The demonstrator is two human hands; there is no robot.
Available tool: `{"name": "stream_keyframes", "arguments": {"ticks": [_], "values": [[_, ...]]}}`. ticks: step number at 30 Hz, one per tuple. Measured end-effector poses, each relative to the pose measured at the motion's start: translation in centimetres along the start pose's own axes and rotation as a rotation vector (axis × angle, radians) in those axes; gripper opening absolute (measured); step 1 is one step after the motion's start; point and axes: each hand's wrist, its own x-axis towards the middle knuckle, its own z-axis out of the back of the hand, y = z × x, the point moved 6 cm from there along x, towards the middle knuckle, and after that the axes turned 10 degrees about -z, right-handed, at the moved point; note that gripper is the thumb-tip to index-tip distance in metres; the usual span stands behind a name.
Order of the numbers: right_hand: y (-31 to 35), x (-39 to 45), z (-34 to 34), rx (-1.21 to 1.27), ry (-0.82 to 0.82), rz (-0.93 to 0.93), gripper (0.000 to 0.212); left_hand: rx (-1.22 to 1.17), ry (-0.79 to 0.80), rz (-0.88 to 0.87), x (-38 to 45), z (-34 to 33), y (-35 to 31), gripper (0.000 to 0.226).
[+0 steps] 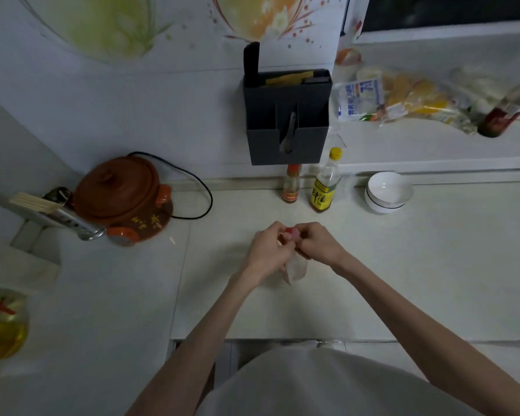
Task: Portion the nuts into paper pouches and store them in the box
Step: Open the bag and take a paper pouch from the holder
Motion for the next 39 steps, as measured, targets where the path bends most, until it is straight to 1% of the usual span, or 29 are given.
{"name": "stream_keyframes", "arguments": {"ticks": [1, 3, 4, 6, 7, 9, 11, 12, 14, 16, 18, 19, 22, 25, 28, 31, 34, 36, 38, 39], "values": [[0.3, 0.2, 0.3, 0.006, -0.003, 0.015, 0.032, -0.025, -0.028, 0.012, 0.3, 0.4, 0.0, 0.020], [0.6, 0.6, 0.7, 0.042, -0.015, 0.024, 0.030, -0.188, -0.056, 0.067, 0.7, 0.7, 0.2, 0.021], [0.7, 0.8, 0.7, 0.060, -0.022, 0.022, 0.031, -0.233, -0.066, 0.093, 0.8, 0.8, 0.2, 0.023], [1.0, 1.1, 0.8, 0.061, -0.038, 0.027, 0.031, -0.202, -0.064, 0.126, 1.1, 1.0, 0.1, 0.026], [1.2, 1.3, 0.8, 0.037, -0.040, 0.040, 0.029, -0.166, -0.043, 0.138, 1.3, 1.0, 0.0, 0.028], [1.7, 1.3, 0.8, -0.046, -0.028, 0.079, 0.027, -0.083, 0.064, 0.155, 1.9, 1.1, -0.4, 0.038], [2.0, 1.4, 0.9, -0.155, -0.042, 0.107, 0.027, 0.059, 0.186, 0.152, 2.1, 1.0, -1.0, 0.054], [2.1, 1.4, 1.0, -0.214, -0.066, 0.115, 0.027, 0.157, 0.208, 0.129, 2.2, 0.9, -1.3, 0.059], [2.4, 1.4, 1.4, -0.332, -0.113, 0.131, 0.023, 0.335, 0.160, 0.069, 2.1, 0.9, -1.8, 0.057], [2.7, 1.4, 1.5, -0.420, -0.146, 0.160, 0.021, 0.413, 0.080, 0.053, 1.9, 1.1, -1.8, 0.040], [2.7, 1.3, 1.1, -0.472, -0.148, 0.170, 0.020, 0.507, 0.049, 0.048, 1.8, 1.4, -1.3, 0.020], [2.7, 1.4, 0.6, -0.500, -0.143, 0.168, 0.020, 0.567, 0.043, 0.049, 1.7, 1.5, -1.0, 0.016], [2.9, 1.8, -0.4, -0.598, -0.127, 0.147, 0.019, 0.658, 0.032, 0.062, 1.6, 1.5, -0.1, 0.027], [3.3, 2.1, 0.3, -0.651, -0.141, 0.129, 0.019, 0.632, 0.063, 0.095, 1.9, 1.9, 0.5, 0.030], [3.9, 1.9, 3.1, -0.631, -0.211, 0.112, 0.021, 0.390, 0.098, 0.164, 3.2, 3.6, 0.8, 0.028], [4.9, 1.1, 6.3, -0.584, -0.293, 0.104, 0.022, 0.260, 0.060, 0.203, 4.1, 5.8, 0.2, 0.027], [6.0, -0.4, 7.9, -0.612, -0.367, 0.170, 0.026, 0.233, -0.002, 0.105, 4.1, 6.9, -1.4, 0.026], [6.4, -0.9, 9.1, -0.582, -0.433, 0.199, 0.029, 0.223, -0.044, 0.044, 4.0, 7.3, -2.3, 0.025], [6.4, -0.8, 9.9, -0.540, -0.493, 0.206, 0.030, 0.220, -0.065, 0.035, 4.3, 7.5, -2.7, 0.025], [6.1, -0.4, 9.9, -0.525, -0.486, 0.189, 0.032, 0.204, -0.058, 0.059, 4.6, 7.3, -2.5, 0.025]]}}
